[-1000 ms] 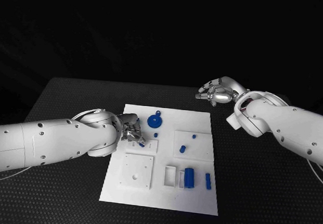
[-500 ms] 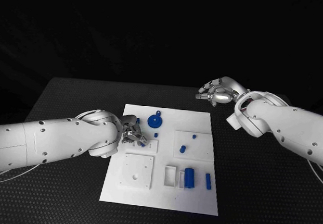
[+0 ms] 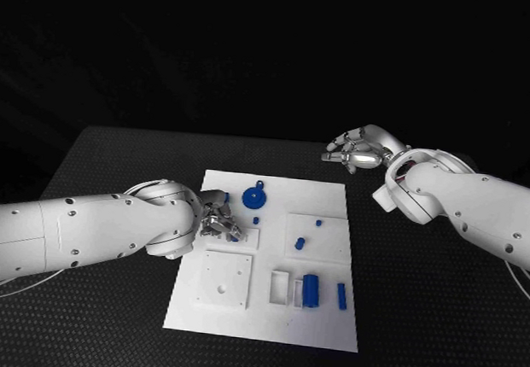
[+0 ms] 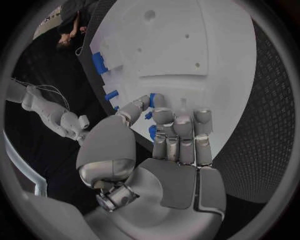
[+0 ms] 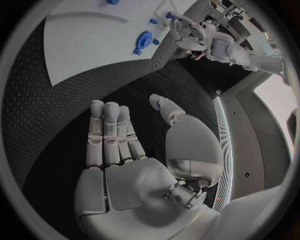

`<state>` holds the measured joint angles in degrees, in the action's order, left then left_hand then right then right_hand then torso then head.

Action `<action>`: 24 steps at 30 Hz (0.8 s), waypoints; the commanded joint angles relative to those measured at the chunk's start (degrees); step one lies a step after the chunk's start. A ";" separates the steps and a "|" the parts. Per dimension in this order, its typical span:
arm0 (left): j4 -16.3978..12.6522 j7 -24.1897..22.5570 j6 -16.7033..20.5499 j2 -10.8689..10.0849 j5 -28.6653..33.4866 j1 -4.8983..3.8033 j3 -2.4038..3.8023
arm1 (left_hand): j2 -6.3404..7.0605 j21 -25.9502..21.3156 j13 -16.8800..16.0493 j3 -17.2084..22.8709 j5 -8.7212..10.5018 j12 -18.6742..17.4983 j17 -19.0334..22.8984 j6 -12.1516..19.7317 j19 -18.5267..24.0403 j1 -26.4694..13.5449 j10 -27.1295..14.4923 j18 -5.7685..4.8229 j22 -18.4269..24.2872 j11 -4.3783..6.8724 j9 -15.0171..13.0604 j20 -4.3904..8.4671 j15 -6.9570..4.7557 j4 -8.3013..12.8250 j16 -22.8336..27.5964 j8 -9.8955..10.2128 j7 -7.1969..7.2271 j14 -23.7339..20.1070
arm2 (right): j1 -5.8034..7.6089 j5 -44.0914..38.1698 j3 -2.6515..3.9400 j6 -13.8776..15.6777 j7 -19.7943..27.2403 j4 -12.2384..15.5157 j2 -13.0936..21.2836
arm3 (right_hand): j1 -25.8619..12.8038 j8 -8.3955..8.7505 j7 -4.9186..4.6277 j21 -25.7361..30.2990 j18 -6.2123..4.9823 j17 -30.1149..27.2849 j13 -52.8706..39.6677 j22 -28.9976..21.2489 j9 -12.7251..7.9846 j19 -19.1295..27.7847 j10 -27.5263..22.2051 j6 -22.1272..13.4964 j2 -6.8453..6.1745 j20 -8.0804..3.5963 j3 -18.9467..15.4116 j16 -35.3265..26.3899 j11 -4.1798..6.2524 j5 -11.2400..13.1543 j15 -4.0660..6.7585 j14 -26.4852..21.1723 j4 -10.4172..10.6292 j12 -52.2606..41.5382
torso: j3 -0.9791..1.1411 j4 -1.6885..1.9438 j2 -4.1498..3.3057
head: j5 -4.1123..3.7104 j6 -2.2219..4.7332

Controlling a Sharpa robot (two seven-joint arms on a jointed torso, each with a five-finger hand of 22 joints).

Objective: Assemble the parts on the task board

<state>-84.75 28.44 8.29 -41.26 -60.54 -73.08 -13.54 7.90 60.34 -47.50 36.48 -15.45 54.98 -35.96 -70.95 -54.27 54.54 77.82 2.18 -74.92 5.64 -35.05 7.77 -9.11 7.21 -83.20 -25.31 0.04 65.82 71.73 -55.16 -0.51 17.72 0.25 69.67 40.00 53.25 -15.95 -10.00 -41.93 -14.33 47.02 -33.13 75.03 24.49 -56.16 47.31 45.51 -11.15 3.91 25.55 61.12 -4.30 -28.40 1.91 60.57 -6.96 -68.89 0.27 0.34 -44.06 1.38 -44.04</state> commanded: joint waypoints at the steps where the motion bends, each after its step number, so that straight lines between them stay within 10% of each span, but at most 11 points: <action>1: 0.60 1.37 -0.79 0.05 -2.59 0.25 -0.22 | -0.29 0.23 0.19 5.46 0.83 0.08 0.20 0.66 0.21 1.54 -0.74 0.52 -0.84 0.17 0.24 7.24 -1.24 3.90 0.25 0.25 -0.16 0.40 | -0.02 -0.07 0.01 -0.52 0.38 0.09 0.06 | -0.44 -0.32 -0.56 0.20 -0.67 -0.06 0.05 1.15 -0.08 -0.19 -0.49 -0.02 -0.07 0.05 -0.03 0.39 0.07 -0.36 -0.04 -0.48 0.25 -0.34 | -0.04 0.04 -0.01 | -0.02 0.02; 15: 1.35 0.82 0.53 0.23 -3.21 0.25 -0.19 | -0.10 -0.08 0.68 5.39 9.12 0.11 0.84 2.42 0.53 4.11 -1.51 0.37 -0.82 -0.31 -0.13 7.26 -1.36 1.02 0.49 0.71 -0.70 -0.13 | -0.02 -0.07 0.01 -0.55 0.40 -0.05 -0.04 | -0.47 -0.33 -0.56 0.19 -0.67 -0.07 0.08 1.15 -0.09 -0.19 -0.49 -0.02 -0.07 0.06 -0.05 0.40 0.07 -0.35 -0.04 -0.48 0.27 -0.35 | -0.09 -0.03 0.00 | 0.06 0.01; 24: 1.86 0.51 0.09 0.39 -2.59 0.24 -0.18 | 0.39 -0.32 0.91 4.99 10.36 0.13 1.10 3.79 0.72 3.87 -1.74 0.25 -0.78 -0.67 -0.68 7.23 -1.29 -0.91 0.57 1.61 -1.12 -0.33 | -0.02 -0.07 0.01 -0.56 0.40 -0.05 -0.05 | -0.48 -0.33 -0.56 0.19 -0.67 -0.08 0.09 1.15 -0.09 -0.19 -0.49 -0.03 -0.05 0.06 -0.06 0.40 0.07 -0.35 -0.04 -0.48 0.28 -0.37 | -0.07 0.05 0.01 | 0.03 0.06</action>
<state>-83.79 27.48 7.90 -40.90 -62.14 -73.12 -13.47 9.87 60.34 -46.63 39.27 -5.06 54.97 -34.90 -67.58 -53.92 56.50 76.78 2.18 -74.91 4.61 -35.87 7.69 -9.14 4.43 -82.97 -24.18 -1.05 65.81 71.73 -55.16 -0.51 17.72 0.25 69.59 39.97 53.25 -15.95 -10.27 -41.94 -14.32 47.02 -33.13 75.03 24.49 -56.16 47.30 45.49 -11.15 3.91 25.55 61.35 -4.30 -28.41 1.90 60.58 -6.96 -68.88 0.18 0.34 -44.06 1.40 -43.98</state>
